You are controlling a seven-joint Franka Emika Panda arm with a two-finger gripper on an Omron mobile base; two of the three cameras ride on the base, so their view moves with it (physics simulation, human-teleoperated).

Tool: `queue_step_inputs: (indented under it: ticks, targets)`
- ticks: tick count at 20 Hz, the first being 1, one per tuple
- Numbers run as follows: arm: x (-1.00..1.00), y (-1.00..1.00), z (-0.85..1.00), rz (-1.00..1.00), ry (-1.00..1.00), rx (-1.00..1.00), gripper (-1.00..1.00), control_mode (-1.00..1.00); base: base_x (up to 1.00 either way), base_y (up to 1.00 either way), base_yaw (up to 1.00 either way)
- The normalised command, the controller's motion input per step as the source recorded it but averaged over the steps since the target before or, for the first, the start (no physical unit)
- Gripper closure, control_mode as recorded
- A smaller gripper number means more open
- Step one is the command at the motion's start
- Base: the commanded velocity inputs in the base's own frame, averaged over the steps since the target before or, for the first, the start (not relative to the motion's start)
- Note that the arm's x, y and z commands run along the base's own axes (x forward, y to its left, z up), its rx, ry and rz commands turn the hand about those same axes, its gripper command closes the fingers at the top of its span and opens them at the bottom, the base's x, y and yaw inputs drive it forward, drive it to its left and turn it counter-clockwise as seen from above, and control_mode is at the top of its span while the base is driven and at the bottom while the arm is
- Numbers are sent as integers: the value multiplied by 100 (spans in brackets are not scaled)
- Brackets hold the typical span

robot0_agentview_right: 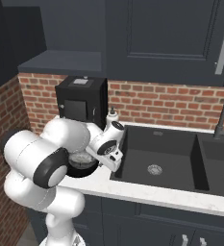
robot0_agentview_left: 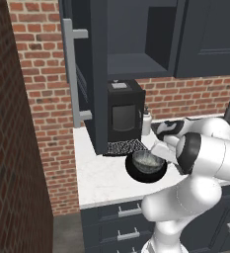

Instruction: Pick up the bowls on the counter and stack them on top of one another in the open cabinet. Place the smaller bowl on top of the larger bowl.

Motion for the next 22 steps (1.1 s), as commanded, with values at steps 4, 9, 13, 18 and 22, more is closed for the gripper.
queue_step_inputs:
  ticks: [4, 9, 13, 18, 22]
  targets:
    - [-6, 0, 2, 0, -4, 0, 100, -100, 0, 0, 0]
    - [-43, 0, 76, -9, -22, 7, 100, -100, 0, 0, 0]
    - [-62, 1, 100, -32, -25, 23, 100, -100, 0, 0, 0]
    - [-50, 21, 100, -41, -25, 21, 100, -100, 0, 0, 0]
    - [-46, 37, 100, -37, -19, 14, 100, -100, 0, 0, 0]
